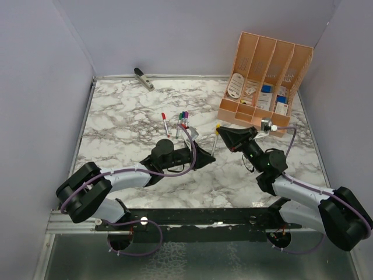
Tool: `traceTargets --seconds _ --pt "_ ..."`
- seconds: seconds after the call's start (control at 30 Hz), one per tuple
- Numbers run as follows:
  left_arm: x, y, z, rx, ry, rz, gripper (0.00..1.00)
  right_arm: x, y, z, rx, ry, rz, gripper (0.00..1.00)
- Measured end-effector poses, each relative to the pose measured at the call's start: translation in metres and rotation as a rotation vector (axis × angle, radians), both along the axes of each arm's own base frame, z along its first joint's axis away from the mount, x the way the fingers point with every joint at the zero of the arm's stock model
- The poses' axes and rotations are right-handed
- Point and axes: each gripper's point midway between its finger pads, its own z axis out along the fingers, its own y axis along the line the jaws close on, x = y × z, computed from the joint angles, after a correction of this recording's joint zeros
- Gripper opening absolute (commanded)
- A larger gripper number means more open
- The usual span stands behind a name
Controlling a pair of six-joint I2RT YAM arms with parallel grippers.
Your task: Insert the pens into the pen caps
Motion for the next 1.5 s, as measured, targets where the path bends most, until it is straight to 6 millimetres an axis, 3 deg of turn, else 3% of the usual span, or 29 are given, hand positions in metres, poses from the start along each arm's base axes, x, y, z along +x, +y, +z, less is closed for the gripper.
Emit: traceTargets --seconds 0.37,0.7,0.97,1.5 --pt "0.004 0.000 0.004 -0.012 -0.012 0.019 0.00 -0.003 -0.001 0.004 0.009 -0.007 0.009 0.01" --pt "0.008 0.000 0.011 -0.019 -0.018 0.040 0.00 -0.004 0.007 -0.010 -0.033 -0.004 0.045 0.01" --pt "0.010 0.002 0.018 -0.016 -0.018 0.057 0.00 -0.007 0.008 -0.006 -0.027 -0.049 0.050 0.01" --pt "0.016 0.007 0.016 0.023 -0.028 0.074 0.00 -0.006 0.013 -0.016 -0.062 -0.040 0.032 0.01"
